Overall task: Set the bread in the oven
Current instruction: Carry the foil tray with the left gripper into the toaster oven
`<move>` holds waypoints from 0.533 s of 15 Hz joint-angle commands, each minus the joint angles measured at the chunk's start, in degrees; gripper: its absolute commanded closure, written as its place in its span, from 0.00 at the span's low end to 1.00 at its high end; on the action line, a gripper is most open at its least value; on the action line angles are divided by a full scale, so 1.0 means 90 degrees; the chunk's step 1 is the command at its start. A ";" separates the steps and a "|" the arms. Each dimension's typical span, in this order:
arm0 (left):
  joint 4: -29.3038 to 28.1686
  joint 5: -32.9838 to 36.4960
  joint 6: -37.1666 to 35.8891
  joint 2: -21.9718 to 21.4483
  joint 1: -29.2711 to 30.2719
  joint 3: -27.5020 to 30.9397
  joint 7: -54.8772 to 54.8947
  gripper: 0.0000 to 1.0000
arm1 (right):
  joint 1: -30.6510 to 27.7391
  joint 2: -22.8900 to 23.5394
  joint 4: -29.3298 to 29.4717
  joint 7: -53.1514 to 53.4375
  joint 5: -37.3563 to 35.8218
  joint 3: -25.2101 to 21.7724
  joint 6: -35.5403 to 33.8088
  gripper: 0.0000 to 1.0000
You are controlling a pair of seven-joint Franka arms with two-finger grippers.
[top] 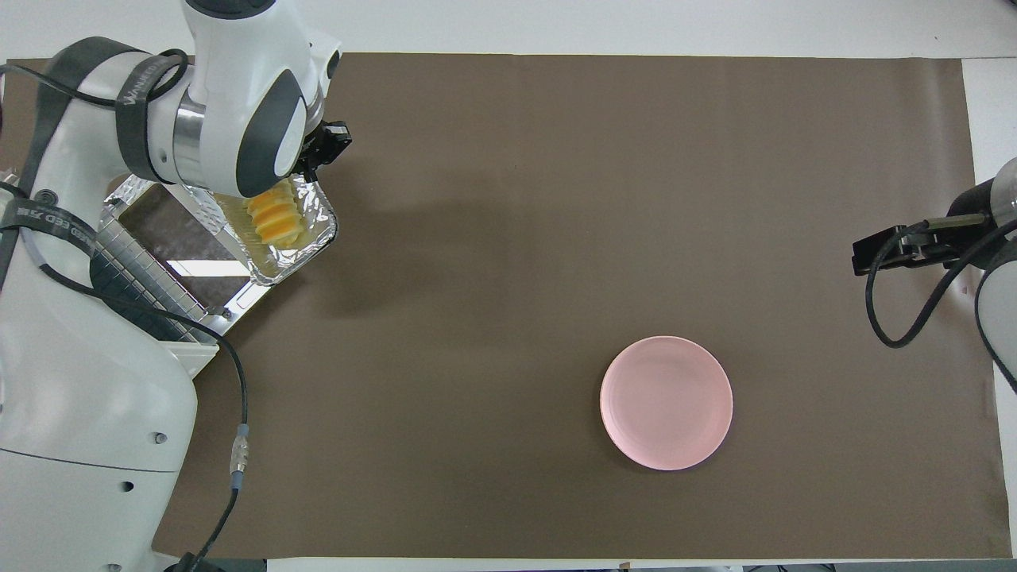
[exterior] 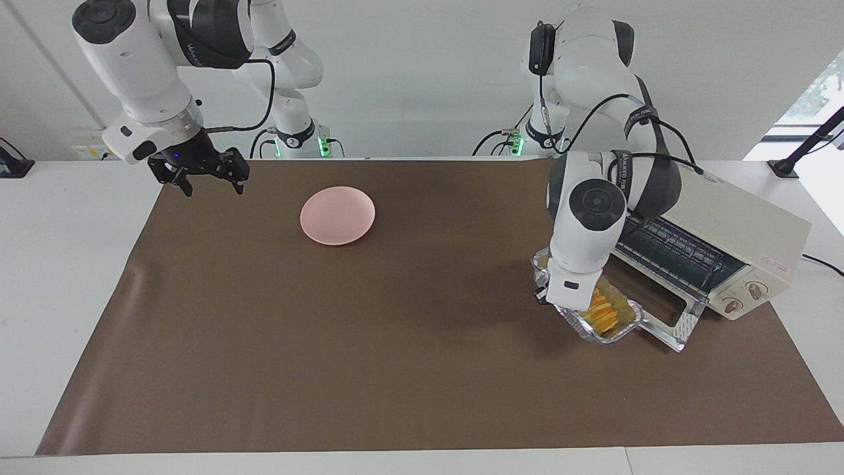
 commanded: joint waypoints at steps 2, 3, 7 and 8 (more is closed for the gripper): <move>-0.0015 -0.0075 -0.0590 -0.0163 -0.0081 0.0699 -0.0078 1.00 | -0.0060 -0.0047 0.0003 -0.0037 -0.0025 0.0041 -0.0100 0.00; -0.0054 -0.0047 -0.0610 -0.0163 -0.0052 0.0719 -0.0078 1.00 | -0.0060 -0.0047 -0.0006 -0.0037 -0.0025 0.0041 -0.0100 0.00; -0.0494 -0.0027 -0.0454 -0.0416 0.0474 0.0778 -0.0009 1.00 | -0.0060 -0.0047 0.0003 -0.0037 -0.0025 0.0041 -0.0100 0.00; -0.0716 -0.0027 -0.0434 -0.0504 0.0543 0.0778 -0.0019 1.00 | -0.0060 -0.0047 -0.0006 -0.0037 -0.0025 0.0041 -0.0100 0.00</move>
